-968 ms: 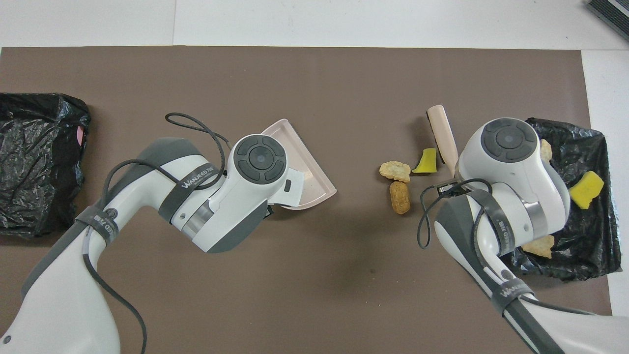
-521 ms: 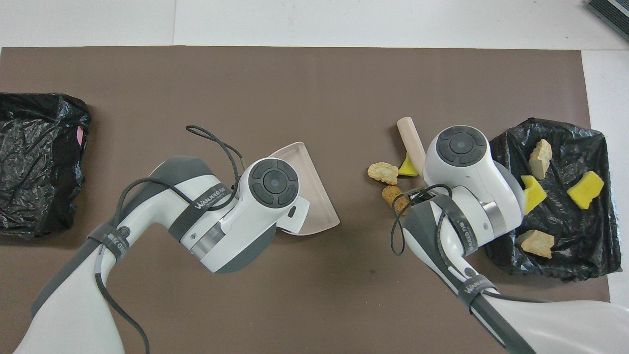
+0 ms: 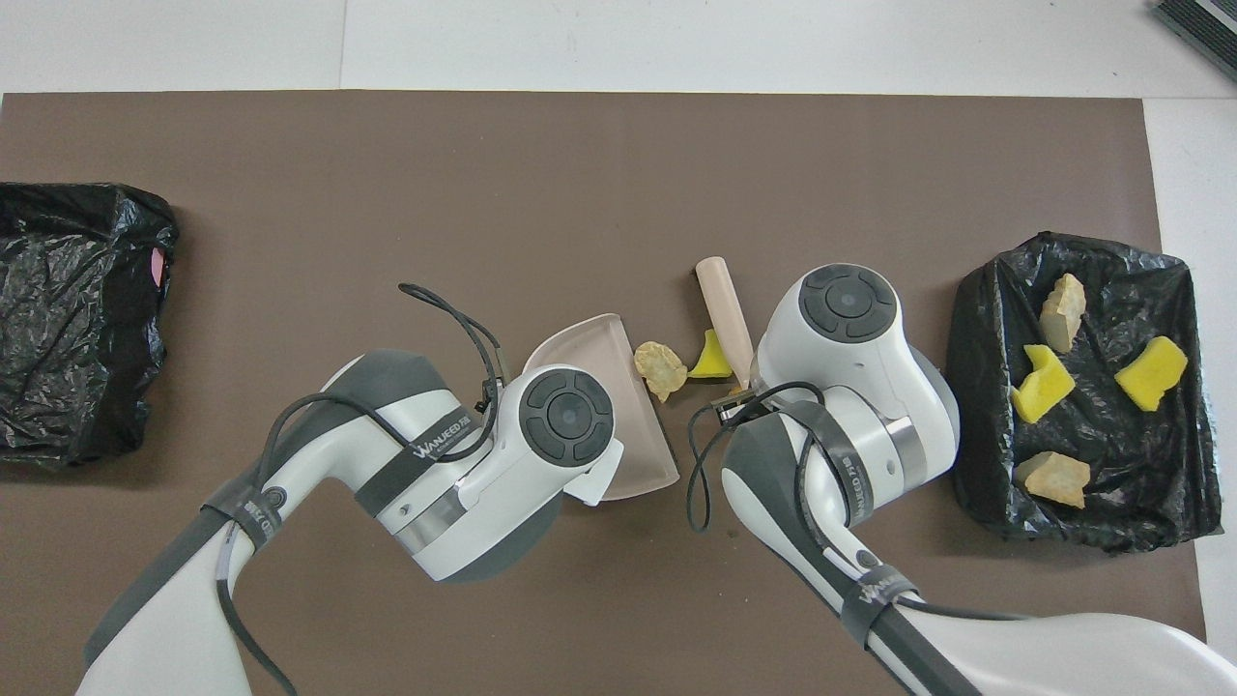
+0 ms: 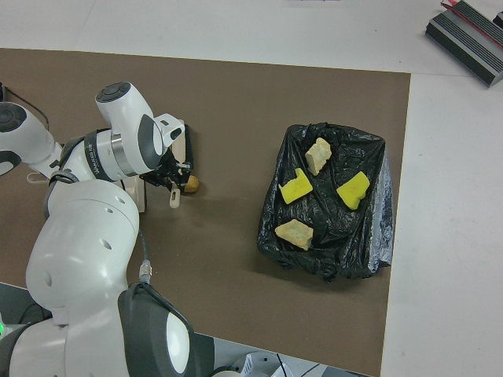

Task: Sweep and dump trash in bin
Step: 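Sweep the nugget, crust and sponge into the dustpan with the right gripper's brush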

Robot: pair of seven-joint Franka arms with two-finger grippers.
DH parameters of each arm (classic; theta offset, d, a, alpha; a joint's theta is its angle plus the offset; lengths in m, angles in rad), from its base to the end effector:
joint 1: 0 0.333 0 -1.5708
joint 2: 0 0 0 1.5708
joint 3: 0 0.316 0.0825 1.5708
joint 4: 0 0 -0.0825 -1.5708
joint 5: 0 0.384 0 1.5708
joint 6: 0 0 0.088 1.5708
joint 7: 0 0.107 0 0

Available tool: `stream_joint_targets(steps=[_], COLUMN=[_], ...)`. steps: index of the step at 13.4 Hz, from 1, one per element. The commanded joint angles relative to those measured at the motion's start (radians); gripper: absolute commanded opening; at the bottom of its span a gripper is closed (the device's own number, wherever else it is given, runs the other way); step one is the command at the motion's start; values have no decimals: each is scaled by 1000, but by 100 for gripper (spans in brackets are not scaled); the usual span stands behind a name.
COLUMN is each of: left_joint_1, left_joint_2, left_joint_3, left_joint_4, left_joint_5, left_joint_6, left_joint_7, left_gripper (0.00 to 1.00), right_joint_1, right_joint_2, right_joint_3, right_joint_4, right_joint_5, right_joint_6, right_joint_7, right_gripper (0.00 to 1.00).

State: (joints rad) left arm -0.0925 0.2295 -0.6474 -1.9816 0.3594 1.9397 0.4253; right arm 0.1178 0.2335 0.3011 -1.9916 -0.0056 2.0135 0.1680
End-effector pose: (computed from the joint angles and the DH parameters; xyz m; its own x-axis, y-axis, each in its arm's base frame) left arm 0.4423 -0.3566 0.3577 0.2321 -0.9346 -0.2697 -0.9726 -0.2261 -0.0536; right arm 0.5244 0.2281 0.3358 0.9463 0.2479 -0.2074 0.2472 -0.9685 -0.0299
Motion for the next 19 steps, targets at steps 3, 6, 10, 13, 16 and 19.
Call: stream_joint_targets(steps=[3,6,10,13,16,19], left_joint_1=[14,30,33,33,33,33], left_joint_2=[-59,-59,-59,-59,-59,-59], left_joint_3=[-6,-6,-6,-6,-6,-6], left_joint_4=[-78,-83,-85,-85,-85,-85], left_joint_5=[1,-2,-11,-11,-11,-11], left_joint_6=[25,37,39,39,38,39], left_joint_7=[26,26,26,26,26,26], left_gripper=[0,0,0,0,0,0], right_joint_1=[-1,-1,-29,-108,-196,-250], right_joint_2=[3,-3,-140,-210,-284,-312], right_joint_3=[73,92,76,70,73,73], right_joint_4=[2,17,40,19,-111,-174], right_joint_5=[180,295,290,112,-89,-105], right_joint_6=[33,44,-94,-212,-200,-197], right_joint_7=[-10,-31,-15,-12,-27,-96], right_gripper=[0,0,0,0,0,0])
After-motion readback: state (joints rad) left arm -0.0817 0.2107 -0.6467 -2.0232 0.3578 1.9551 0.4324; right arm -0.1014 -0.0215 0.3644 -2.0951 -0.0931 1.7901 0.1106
